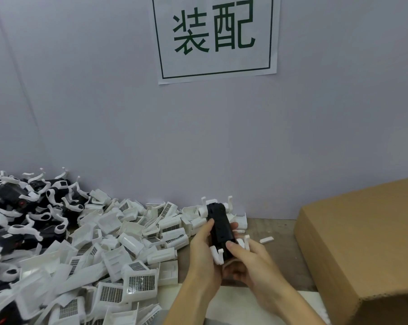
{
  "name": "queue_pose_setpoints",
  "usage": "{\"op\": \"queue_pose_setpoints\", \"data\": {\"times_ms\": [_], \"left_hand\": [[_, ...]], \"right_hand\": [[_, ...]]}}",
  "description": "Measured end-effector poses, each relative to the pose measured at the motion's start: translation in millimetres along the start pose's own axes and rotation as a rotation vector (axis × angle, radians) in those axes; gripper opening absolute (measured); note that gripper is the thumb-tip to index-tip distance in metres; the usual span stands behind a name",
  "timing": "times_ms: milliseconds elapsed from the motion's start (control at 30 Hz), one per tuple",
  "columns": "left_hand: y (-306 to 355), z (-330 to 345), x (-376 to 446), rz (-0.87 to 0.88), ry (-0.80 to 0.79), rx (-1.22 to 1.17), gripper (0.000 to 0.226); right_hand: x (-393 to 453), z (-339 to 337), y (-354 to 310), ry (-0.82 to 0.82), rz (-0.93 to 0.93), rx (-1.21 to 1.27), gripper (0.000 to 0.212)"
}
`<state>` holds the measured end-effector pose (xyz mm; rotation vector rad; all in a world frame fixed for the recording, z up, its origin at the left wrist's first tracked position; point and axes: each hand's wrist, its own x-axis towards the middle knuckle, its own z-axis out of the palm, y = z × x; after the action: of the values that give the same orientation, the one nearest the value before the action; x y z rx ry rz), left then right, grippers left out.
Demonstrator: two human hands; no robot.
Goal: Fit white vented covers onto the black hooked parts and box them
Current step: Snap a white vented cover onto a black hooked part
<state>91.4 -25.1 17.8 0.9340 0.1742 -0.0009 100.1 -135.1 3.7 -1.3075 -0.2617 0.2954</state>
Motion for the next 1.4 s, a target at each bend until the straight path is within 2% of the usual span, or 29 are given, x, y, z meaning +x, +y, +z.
{"op": "queue_pose_setpoints", "data": {"times_ms": [200, 400, 600, 767, 933, 1167, 1300, 1400], "left_hand": [[-3, 5, -1, 0.058, 0.110, 0.113, 0.050], [-4, 5, -1, 0.095, 0.130, 0.060, 0.050], [-6, 3, 4, 0.169, 0.133, 0.050, 0.025], [-7, 2, 4, 0.163, 0.137, 0.062, 0.024], [-7, 2, 5, 0.163, 0.143, 0.060, 0.024], [-7, 0, 5, 0.081, 0.175, 0.025, 0.044], [-6, 0, 6, 0.055, 0.162, -0.053, 0.046], [-7, 0, 7, 0.046, 0.171, -0.027, 0.046]], "right_hand": [[2, 1, 5, -0.035, 0.049, -0.030, 0.017], [3, 0, 6, -0.082, 0.037, -0.046, 0.025], [6, -2, 11, -0.023, 0.037, -0.133, 0.035], [4, -2, 9, -0.031, 0.015, -0.150, 0.037], [6, -1, 11, -0.011, 0.043, -0.084, 0.027], [7, -2, 12, -0.088, 0.039, -0.050, 0.030], [8, -2, 12, -0.135, 0.048, -0.041, 0.046], [8, -3, 14, -0.105, 0.052, -0.083, 0.046]]}}
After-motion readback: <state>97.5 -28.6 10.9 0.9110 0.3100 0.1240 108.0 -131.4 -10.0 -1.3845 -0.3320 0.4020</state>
